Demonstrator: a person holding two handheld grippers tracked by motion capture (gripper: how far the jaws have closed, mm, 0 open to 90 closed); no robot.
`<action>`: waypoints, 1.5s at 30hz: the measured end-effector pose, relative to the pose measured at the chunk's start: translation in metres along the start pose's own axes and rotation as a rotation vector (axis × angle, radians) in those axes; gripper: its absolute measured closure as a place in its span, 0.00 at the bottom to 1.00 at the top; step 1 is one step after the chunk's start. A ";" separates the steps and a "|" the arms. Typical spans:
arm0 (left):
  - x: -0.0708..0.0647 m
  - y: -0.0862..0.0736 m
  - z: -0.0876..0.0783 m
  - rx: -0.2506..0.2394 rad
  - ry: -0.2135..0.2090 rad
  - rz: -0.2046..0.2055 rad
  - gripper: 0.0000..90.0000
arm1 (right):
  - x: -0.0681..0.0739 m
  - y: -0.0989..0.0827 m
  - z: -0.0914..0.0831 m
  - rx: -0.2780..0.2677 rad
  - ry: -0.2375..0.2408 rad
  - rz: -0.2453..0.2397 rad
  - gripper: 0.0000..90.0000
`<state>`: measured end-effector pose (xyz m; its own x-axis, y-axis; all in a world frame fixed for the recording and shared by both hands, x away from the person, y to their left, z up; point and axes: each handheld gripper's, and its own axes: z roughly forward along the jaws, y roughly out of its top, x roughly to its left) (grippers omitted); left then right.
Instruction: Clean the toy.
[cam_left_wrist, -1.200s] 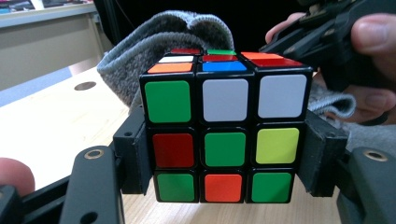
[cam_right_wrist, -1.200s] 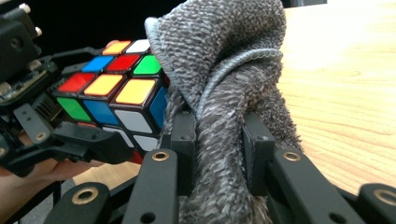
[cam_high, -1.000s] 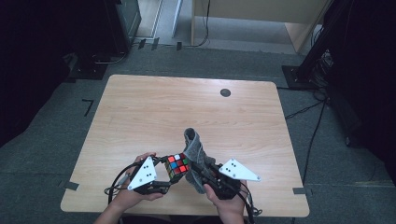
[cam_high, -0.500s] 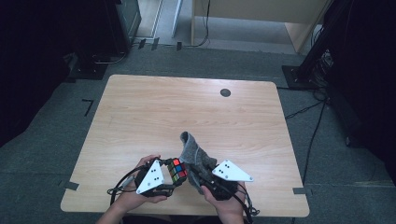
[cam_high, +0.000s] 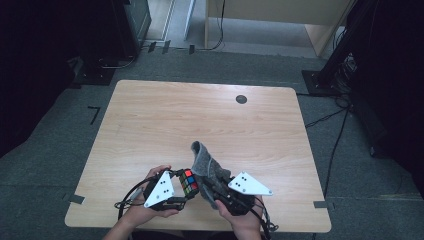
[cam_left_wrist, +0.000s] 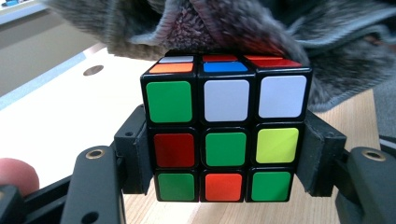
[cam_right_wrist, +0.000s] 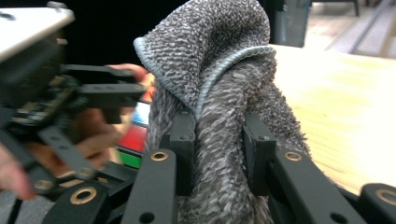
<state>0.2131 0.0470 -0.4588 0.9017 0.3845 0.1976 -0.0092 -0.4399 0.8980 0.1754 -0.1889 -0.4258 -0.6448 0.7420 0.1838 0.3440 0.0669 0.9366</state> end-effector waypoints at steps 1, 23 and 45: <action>-0.002 0.000 0.002 0.008 -0.001 0.009 0.38 | 0.006 0.000 0.001 -0.001 0.023 -0.017 0.79; -0.002 0.001 -0.002 -0.021 -0.012 0.009 0.38 | 0.013 0.003 0.002 -0.011 0.023 -0.047 0.79; -0.005 -0.003 0.004 0.025 0.007 0.034 0.38 | 0.011 -0.003 0.004 -0.002 -0.020 -0.068 0.79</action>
<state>0.2107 0.0430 -0.4641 0.8981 0.3746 0.2304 -0.0286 -0.4731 0.8805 0.1696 -0.1785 -0.4280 -0.6530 0.7488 0.1135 0.2980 0.1163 0.9474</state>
